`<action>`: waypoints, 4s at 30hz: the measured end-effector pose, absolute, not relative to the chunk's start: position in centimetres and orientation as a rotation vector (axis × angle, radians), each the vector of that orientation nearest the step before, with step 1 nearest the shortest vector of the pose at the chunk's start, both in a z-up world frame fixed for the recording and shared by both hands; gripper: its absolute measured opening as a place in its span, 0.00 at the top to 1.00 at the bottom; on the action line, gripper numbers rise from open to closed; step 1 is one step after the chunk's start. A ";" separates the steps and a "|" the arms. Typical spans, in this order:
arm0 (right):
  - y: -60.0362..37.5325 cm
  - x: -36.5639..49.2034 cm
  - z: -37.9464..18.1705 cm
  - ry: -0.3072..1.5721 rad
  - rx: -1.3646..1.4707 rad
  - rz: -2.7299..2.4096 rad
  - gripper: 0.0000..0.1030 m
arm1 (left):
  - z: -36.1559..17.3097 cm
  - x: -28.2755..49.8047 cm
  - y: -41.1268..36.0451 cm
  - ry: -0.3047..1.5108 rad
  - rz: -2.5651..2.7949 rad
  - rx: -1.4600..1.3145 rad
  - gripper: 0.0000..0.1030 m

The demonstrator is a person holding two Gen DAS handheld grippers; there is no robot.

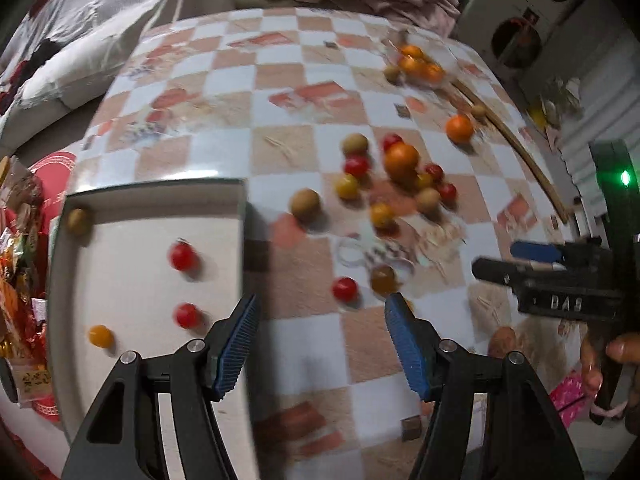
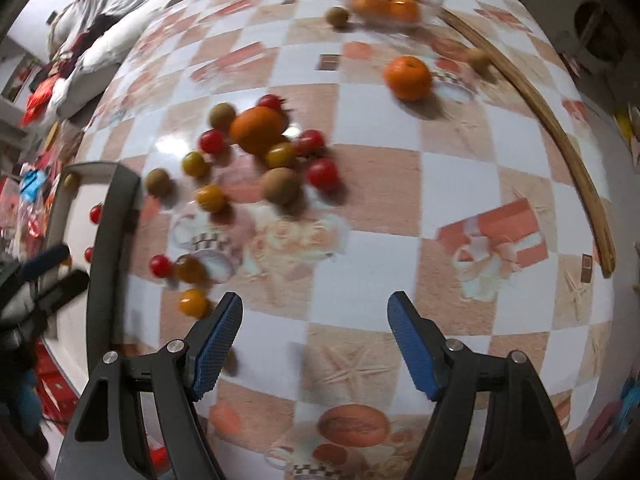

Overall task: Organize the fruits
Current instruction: 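Return both tools to the fruit and grasp red cherry tomatoes with each, then carry both red cherry tomatoes to the white tray and open both tools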

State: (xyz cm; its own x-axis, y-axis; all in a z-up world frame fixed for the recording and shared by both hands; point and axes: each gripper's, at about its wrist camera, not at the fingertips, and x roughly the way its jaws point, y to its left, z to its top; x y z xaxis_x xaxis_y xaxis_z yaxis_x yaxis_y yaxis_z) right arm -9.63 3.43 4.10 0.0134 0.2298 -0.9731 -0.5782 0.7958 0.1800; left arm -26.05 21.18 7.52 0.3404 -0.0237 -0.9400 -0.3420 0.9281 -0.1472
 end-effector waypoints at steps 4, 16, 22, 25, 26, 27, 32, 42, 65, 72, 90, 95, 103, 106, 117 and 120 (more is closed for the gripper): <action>3.1 -9.3 3.9 1.432 -0.299 0.657 0.24 | 6.4 -26.0 19.4 1.241 0.200 -0.317 0.36; 4.1 -7.5 3.0 1.394 -0.311 0.691 0.36 | 3.2 -24.8 19.5 1.282 0.277 -0.311 0.36; 5.3 -6.5 2.4 1.367 -0.348 0.707 0.44 | 2.3 -24.5 19.4 1.294 0.291 -0.266 0.36; 5.7 -5.9 2.1 1.360 -0.353 0.707 0.45 | 1.6 -24.0 19.4 1.298 0.296 -0.264 0.36; 5.8 -5.7 1.9 1.358 -0.356 0.708 0.46 | 1.5 -23.9 19.4 1.299 0.296 -0.262 0.36; 6.0 -5.5 1.8 1.354 -0.359 0.710 0.48 | 1.3 -23.8 19.3 1.299 0.296 -0.260 0.36; 6.7 -4.9 1.5 1.329 -0.382 0.719 0.54 | 0.9 -23.4 19.2 1.298 0.292 -0.260 0.36; 8.3 -5.1 1.4 1.307 -0.407 0.766 0.78 | 1.3 -23.5 18.5 1.298 0.313 -0.276 0.63; 5.1 -6.4 3.5 1.366 -0.307 0.760 0.78 | 4.4 -24.5 20.6 1.223 0.264 -0.420 0.80; 5.8 -7.3 4.4 1.359 -0.317 0.781 0.78 | 5.3 -25.2 21.3 1.200 0.278 -0.439 0.80; 13.0 -12.1 7.2 1.311 -0.398 0.948 0.78 | 8.2 -31.9 26.4 1.115 0.414 -0.517 0.80; 16.2 -14.6 7.6 1.301 -0.438 1.022 0.78 | 7.8 -35.2 28.5 1.116 0.487 -0.548 0.80; 21.9 -19.0 7.2 1.308 -0.498 1.142 0.78 | 6.4 -40.1 32.2 1.123 0.613 -0.587 0.80; 24.3 -20.5 6.5 1.322 -0.521 1.175 0.78 | 5.3 -41.5 33.5 1.132 0.656 -0.608 0.80; 30.1 -23.5 3.1 1.340 -0.636 1.215 0.78 | 2.7 -43.3 35.7 1.165 0.705 -0.644 0.80; 30.9 -23.8 2.4 1.338 -0.665 1.210 0.78 | 2.5 -43.4 35.6 1.159 0.699 -0.652 0.80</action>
State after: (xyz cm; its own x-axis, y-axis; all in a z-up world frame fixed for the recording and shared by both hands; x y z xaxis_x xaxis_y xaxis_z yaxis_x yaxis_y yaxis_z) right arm -23.85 30.94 2.35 -0.1841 0.2672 -0.9459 -0.9143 0.3066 0.2646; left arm -43.39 35.64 2.49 0.2442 0.1521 -0.9577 -0.7759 0.6231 -0.0989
